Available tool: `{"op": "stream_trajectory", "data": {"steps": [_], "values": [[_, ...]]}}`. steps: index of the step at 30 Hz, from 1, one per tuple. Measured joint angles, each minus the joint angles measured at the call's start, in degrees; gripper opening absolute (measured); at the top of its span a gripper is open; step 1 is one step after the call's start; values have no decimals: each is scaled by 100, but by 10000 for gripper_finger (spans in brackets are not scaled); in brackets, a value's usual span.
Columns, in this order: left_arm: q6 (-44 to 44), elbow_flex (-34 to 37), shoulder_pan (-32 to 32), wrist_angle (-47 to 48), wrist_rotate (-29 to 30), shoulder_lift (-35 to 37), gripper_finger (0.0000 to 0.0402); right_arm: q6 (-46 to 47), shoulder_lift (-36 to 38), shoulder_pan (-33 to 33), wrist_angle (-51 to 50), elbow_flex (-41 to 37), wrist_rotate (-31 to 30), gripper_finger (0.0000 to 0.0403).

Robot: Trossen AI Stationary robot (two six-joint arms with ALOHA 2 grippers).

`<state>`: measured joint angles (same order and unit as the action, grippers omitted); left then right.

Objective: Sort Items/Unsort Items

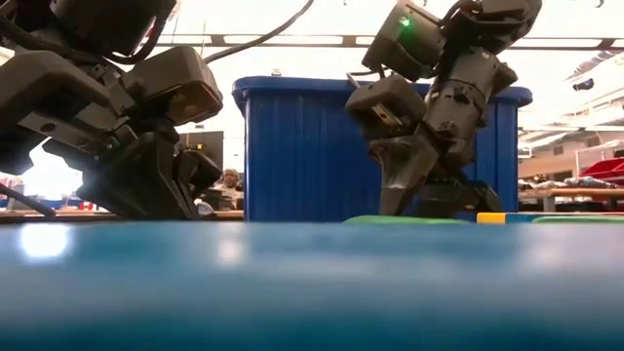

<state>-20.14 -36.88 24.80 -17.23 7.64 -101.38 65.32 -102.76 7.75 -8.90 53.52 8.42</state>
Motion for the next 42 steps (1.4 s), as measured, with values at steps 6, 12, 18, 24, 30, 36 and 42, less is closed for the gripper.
{"op": "stream_trajectory", "data": {"steps": [6,12,18,24,30,36,42], "values": [[33,7,-50,4,-24,-11,0,-126,-348,-39,498,-4,434,170],[33,13,-64,-15,-95,-42,0,-276,-421,-73,865,-27,500,170],[33,15,-64,-51,-162,-51,0,-686,-446,-214,1293,-39,940,170],[31,13,-64,-61,-121,-55,0,-832,-388,-286,1339,-39,1162,170],[31,13,-64,-52,-54,-57,0,-866,-247,-397,1417,-37,1384,170],[9,13,-64,-13,1,-57,0,-785,-227,-439,1824,-28,1740,170],[-7,13,-69,0,128,-57,0,-706,-192,-420,2455,7,2258,168]]}}
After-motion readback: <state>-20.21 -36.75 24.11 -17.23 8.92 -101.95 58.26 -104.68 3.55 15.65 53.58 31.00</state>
